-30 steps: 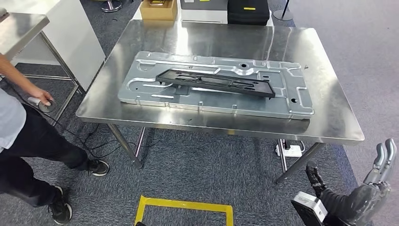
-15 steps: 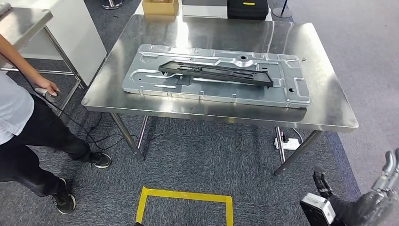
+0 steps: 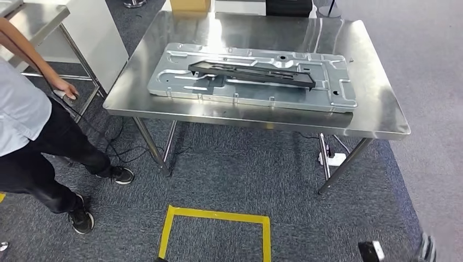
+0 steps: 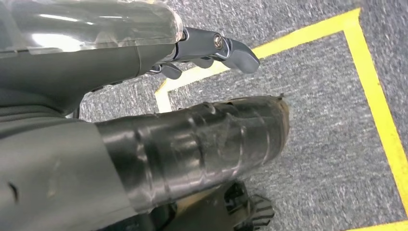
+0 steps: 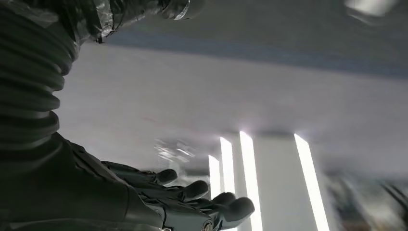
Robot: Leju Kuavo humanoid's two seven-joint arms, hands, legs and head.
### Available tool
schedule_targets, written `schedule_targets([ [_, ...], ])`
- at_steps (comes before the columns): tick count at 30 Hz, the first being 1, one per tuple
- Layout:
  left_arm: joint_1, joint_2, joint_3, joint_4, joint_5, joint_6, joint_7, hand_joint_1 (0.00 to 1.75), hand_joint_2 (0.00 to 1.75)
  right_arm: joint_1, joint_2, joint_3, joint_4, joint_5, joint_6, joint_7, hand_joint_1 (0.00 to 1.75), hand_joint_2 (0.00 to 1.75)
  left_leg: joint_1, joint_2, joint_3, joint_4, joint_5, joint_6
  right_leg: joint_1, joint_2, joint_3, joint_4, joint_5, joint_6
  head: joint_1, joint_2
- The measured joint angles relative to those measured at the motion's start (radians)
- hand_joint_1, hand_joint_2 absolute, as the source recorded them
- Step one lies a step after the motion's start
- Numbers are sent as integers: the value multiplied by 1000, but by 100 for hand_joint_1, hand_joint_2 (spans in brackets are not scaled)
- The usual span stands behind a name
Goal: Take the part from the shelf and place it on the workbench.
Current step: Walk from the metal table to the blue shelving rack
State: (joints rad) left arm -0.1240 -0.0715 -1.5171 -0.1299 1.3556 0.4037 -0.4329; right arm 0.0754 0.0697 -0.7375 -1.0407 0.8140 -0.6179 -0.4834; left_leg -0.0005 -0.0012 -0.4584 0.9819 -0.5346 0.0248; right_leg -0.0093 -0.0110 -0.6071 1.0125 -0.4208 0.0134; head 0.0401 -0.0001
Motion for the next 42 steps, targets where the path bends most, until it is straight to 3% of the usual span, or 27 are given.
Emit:
schedule_targets([
  [2,1,-1,0,0,2,0,2,0,0,-26,-14,-86,175,28,-12,21,0,175,3,3,-10,-9,17,19,-3,1,-6,9,-9,11,1,0],
  [4,2,-2,0,0,3,0,4,0,0,-42,-22,-147,317,53,-14,78,0,175,6,8,-26,-15,37,36,-6,5,-31,74,-79,18,2,0],
  [6,2,-2,-1,0,3,-1,5,0,0,-57,-24,-192,431,77,3,167,0,175,5,11,-49,-11,53,40,-7,7,-67,196,-166,23,2,0],
  [7,2,-2,-2,0,3,-2,5,0,0,-63,-23,-208,481,88,15,216,0,175,4,13,-62,-7,60,39,-8,7,-75,244,-185,26,2,0],
  [8,2,-2,-2,0,3,-2,6,0,0,-67,-22,-221,526,98,28,261,0,175,4,14,-74,-2,66,37,-9,7,-68,262,-182,28,2,0],
  [9,2,-2,-3,0,3,-2,6,0,0,-69,-20,-229,563,106,40,299,0,175,4,14,-86,5,70,35,-11,7,-42,241,-162,29,2,0],
  [11,1,-2,-4,0,3,-3,7,0,0,-76,-14,-241,621,117,63,360,0,175,4,15,-109,23,75,28,-16,7,50,113,-124,28,2,0],
  [13,0,-2,-5,0,3,-3,8,0,0,-85,-4,-254,664,122,85,408,0,175,3,15,-122,38,80,18,-12,10,107,18,-113,20,2,0],
  [16,-1,-2,-7,0,3,-3,10,0,0,-94,15,-275,709,120,106,437,0,175,2,14,-130,44,90,-2,-8,12,100,3,-108,-3,2,0],
  [17,-1,-2,-8,0,3,-3,11,0,0,-97,22,-281,720,119,110,440,0,175,4,12,-137,53,80,-8,-8,11,94,2,-102,-13,1,0],
  [19,1,-2,-11,0,3,-2,12,0,0,-101,34,-289,734,118,116,441,0,175,7,10,-161,116,14,-19,-10,9,76,-1,-84,-31,1,0],
  [21,2,-2,-13,0,3,-2,12,0,0,-104,43,-296,743,119,122,438,0,175,8,9,-196,236,-78,-26,-7,8,54,1,-67,-39,0,0],
  [22,2,-2,-14,0,3,-2,13,0,0,-105,46,-300,747,118,126,433,0,175,8,9,-206,288,-103,-27,-4,7,42,2,-58,-39,0,0],
  [23,2,-2,-15,0,3,-2,13,0,0,-106,49,-305,750,113,131,424,0,175,9,9,-201,312,-106,-26,-2,7,29,4,-50,-39,0,0],
  [24,2,-2,-16,0,3,-2,12,0,0,-107,52,-311,751,104,137,409,0,175,9,9,-179,300,-90,-23,1,7,18,7,-43,-39,0,0],
  [26,0,-2,-19,0,4,-3,12,0,0,-111,60,-326,754,83,147,372,0,175,6,9,-86,181,-38,-10,5,8,0,12,-29,-37,0,0],
  [28,-3,-1,-21,0,5,-2,11,0,0,-115,68,-340,755,69,152,348,0,175,0,9,2,44,-21,6,8,8,-10,13,-15,-31,1,0],
  [29,-5,-1,-21,0,6,-3,11,0,0,-117,71,-346,756,65,154,343,0,175,-4,9,20,9,-22,10,7,8,-12,13,-7,-25,0,0],
  [31,-5,-1,-23,0,10,-3,10,0,0,-119,73,-355,757,60,156,330,0,175,-7,9,17,-10,-13,16,6,7,-13,7,9,-10,0,0],
  [33,-4,-2,-24,0,15,-3,10,0,0,-121,74,-364,757,52,157,306,0,175,-2,13,4,-23,10,29,6,9,-23,21,-12,1,0,0],
  [34,-4,-3,-24,0,18,-3,9,0,0,-122,74,-370,757,48,157,291,0,175,1,14,-5,-28,24,35,5,10,-35,52,-47,5,1,0],
  [36,-3,-4,-24,0,21,-3,9,0,0,-123,74,-379,757,42,157,267,0,175,3,16,-30,-29,44,41,0,11,-67,165,-146,12,1,0],
  [37,-2,-4,-25,0,21,-3,8,0,0,-123,74,-382,757,41,157,259,0,175,2,17,-43,-27,52,40,-2,11,-79,223,-177,16,1,0],
  [38,-1,-4,-25,0,21,-3,8,0,0,-123,74,-385,758,40,157,253,0,175,2,17,-56,-23,58,38,-4,11,-80,262,-183,20,1,0],
  [39,-1,-4,-25,0,21,-4,6,0,0,-124,73,-387,758,40,157,249,0,175,3,18,-68,-18,64,36,-5,11,-66,270,-168,22,1,0],
  [40,0,-4,-26,0,21,-6,5,0,0,-124,73,-388,758,40,157,246,0,175,3,18,-80,-11,68,34,-7,11,-35,241,-138,23,1,0],
  [42,-1,-4,-26,0,22,-12,2,0,0,-125,73,-390,758,39,156,239,0,175,3,18,-100,6,73,27,-8,11,65,107,-100,22,1,0],
])
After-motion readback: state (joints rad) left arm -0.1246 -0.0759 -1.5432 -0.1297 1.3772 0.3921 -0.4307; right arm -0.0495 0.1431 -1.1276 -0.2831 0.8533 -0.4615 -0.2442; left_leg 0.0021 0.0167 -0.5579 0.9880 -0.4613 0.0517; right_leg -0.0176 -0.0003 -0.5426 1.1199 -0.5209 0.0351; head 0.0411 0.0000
